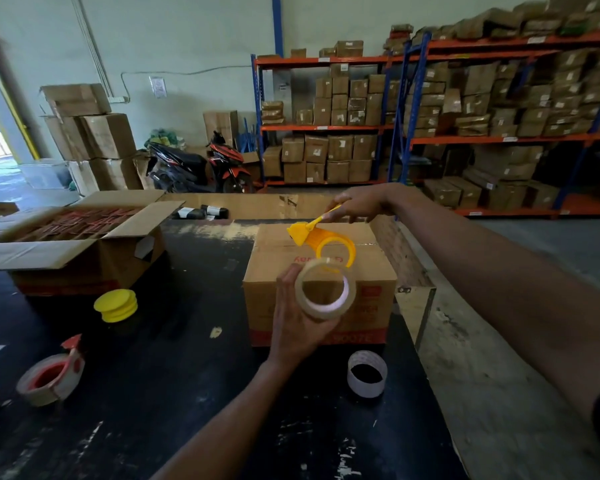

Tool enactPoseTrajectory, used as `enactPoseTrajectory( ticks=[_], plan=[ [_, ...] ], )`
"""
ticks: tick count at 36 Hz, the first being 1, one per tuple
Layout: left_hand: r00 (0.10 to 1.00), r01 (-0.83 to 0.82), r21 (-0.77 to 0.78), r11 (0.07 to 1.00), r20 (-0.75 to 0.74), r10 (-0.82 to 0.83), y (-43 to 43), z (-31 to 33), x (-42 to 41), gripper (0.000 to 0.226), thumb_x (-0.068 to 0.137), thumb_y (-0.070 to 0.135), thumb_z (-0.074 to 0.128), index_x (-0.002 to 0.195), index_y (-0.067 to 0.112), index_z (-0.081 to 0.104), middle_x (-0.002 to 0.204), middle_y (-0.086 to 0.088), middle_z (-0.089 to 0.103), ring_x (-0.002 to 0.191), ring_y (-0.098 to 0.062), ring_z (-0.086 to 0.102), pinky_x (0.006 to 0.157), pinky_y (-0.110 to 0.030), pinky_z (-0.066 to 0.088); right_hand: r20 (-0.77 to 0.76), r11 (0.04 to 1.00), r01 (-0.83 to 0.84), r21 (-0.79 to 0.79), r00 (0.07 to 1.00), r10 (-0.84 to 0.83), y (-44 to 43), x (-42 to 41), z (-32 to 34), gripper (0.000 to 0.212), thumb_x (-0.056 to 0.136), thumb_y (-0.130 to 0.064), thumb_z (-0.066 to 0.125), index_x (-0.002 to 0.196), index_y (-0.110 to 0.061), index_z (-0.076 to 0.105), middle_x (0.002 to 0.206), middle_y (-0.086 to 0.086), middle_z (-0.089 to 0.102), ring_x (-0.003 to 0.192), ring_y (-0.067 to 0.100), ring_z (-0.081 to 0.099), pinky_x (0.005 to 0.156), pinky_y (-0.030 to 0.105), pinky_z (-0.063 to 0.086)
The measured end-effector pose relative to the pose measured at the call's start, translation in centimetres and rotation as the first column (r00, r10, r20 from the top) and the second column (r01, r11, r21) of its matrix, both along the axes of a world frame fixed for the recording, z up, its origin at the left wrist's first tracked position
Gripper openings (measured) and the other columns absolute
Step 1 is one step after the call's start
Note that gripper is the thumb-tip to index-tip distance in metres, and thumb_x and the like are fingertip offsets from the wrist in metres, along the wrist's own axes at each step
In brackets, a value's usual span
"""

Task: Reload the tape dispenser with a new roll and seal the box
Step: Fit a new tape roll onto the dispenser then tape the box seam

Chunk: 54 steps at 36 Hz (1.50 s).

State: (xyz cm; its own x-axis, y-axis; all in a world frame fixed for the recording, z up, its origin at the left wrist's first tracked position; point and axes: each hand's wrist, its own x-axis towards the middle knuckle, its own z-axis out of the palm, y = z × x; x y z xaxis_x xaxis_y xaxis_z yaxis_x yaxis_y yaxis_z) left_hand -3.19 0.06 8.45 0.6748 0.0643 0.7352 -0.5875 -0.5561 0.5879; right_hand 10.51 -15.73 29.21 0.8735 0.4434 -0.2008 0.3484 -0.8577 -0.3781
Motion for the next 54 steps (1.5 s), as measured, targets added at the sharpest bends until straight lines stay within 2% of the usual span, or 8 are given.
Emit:
enactPoseTrajectory(
  ticks=[11,15,19,36,42,48,51,54],
  plan=[
    [0.987,-0.143,-0.08,0.987,0.058,0.147,-3.1,4.6,2.0,0.105,0.069,0.044,0.091,0.152,0.014,0.034,0.15,-0.002,0.041,0.142,-0.019,0.042,0.112,-0.048,0.045,-0.034,0.997,-0.024,0.079,0.999,0.027,-0.9,-1.1,2.0,0.056,0.097,-0.054,0.058,0.146,-0.03,0.047,0.147,0.0,0.049,0.119,0.022,0.054,0.1,0.047,0.044],
    [0.989,-0.124,-0.112,0.986,0.07,0.132,-3.7,4.9,2.0,0.104,0.07,0.041,0.091,0.153,0.012,0.034,0.151,-0.004,0.04,0.143,-0.021,0.039,0.118,-0.038,0.039,-0.025,0.992,-0.023,0.126,0.999,0.026,-1.7,-1.3,2.2,0.055,0.096,-0.055,0.059,0.145,-0.032,0.049,0.149,0.001,0.049,0.118,0.022,0.056,0.092,0.044,0.046],
    [0.992,-0.091,-0.171,0.981,0.068,0.104,-4.2,5.1,2.1,0.105,0.069,0.033,0.093,0.153,0.011,0.032,0.15,-0.006,0.037,0.144,-0.022,0.037,0.114,-0.011,0.03,-0.016,0.982,-0.019,0.188,1.0,0.022,-2.3,-1.8,2.2,0.056,0.096,-0.057,0.057,0.145,-0.031,0.049,0.152,0.002,0.045,0.117,0.022,0.058,0.092,0.045,0.048],
    [0.978,-0.206,-0.23,0.951,-0.019,0.208,-4.4,5.8,2.6,0.106,0.063,0.022,0.095,0.149,0.013,0.033,0.145,-0.003,0.035,0.132,-0.002,0.028,0.095,0.007,0.027,-0.033,0.97,-0.036,0.239,0.998,0.045,-2.8,-4.0,2.8,0.052,0.095,-0.06,0.055,0.139,-0.035,0.047,0.152,0.003,0.047,0.117,0.022,0.061,0.104,0.057,0.04],
    [0.975,-0.221,-0.207,0.953,-0.049,0.215,-4.7,6.9,2.4,0.107,0.064,0.025,0.094,0.15,0.014,0.032,0.146,-0.005,0.032,0.126,0.003,0.025,0.082,0.006,0.031,-0.07,0.944,-0.013,0.33,0.997,0.038,-2.3,-4.8,1.0,0.049,0.098,-0.043,0.062,0.137,-0.018,0.046,0.127,0.003,0.062,0.114,0.017,0.058,0.083,0.03,0.045],
    [0.984,-0.18,-0.209,0.961,-0.025,0.179,-5.7,7.5,1.4,0.109,0.065,0.04,0.094,0.15,0.013,0.03,0.147,-0.004,0.031,0.128,0.002,0.026,0.089,-0.023,0.044,0.021,0.951,-0.04,0.307,0.999,0.035,-1.9,-5.1,0.0,0.039,0.095,-0.02,0.068,0.125,-0.012,0.044,0.103,0.009,0.072,0.089,0.02,0.069,0.074,0.039,0.055],
    [1.0,-0.005,-0.214,0.977,-0.022,0.0,-4.9,7.0,1.5,0.111,0.066,0.041,0.094,0.152,0.018,0.028,0.15,-0.001,0.03,0.14,-0.014,0.038,0.1,-0.034,0.055,0.083,0.954,-0.051,0.296,0.996,0.027,-2.1,-5.0,0.1,0.026,0.095,-0.02,0.066,0.114,-0.02,0.048,0.099,0.008,0.065,0.083,0.019,0.06,0.068,0.035,0.051],
    [0.991,0.131,-0.137,0.982,-0.001,-0.133,-3.3,6.4,1.2,0.101,0.074,0.034,0.091,0.154,0.017,0.032,0.15,-0.002,0.036,0.135,-0.023,0.051,0.101,-0.03,0.057,0.083,0.962,-0.067,0.265,0.995,0.047,-2.6,-5.0,0.8,0.023,0.092,-0.016,0.066,0.111,-0.021,0.053,0.1,0.009,0.063,0.086,0.021,0.059,0.073,0.038,0.052]
  ],
)
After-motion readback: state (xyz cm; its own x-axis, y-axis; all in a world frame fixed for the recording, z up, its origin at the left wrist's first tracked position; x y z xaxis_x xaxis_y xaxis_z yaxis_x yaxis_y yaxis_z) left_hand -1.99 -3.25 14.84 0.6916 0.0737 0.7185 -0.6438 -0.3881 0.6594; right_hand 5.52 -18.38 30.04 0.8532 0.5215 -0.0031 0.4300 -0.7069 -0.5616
